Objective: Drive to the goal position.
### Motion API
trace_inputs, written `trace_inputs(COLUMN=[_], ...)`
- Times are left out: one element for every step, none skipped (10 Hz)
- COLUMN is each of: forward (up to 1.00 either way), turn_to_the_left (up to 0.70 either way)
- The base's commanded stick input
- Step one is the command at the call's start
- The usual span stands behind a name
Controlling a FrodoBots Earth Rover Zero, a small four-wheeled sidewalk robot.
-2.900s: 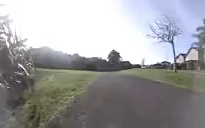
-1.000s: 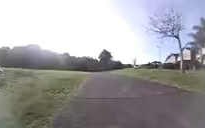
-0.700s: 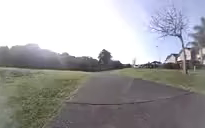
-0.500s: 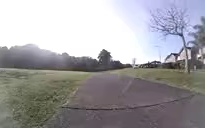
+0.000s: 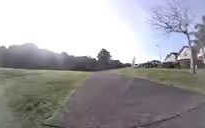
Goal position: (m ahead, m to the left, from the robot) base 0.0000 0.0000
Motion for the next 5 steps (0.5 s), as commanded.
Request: trace_inputs(forward=[1.00, 1.00, 1.00, 1.00, 1.00], turn_to_the_left=[0.00, 0.00, 0.00, 0.00, 0.00])
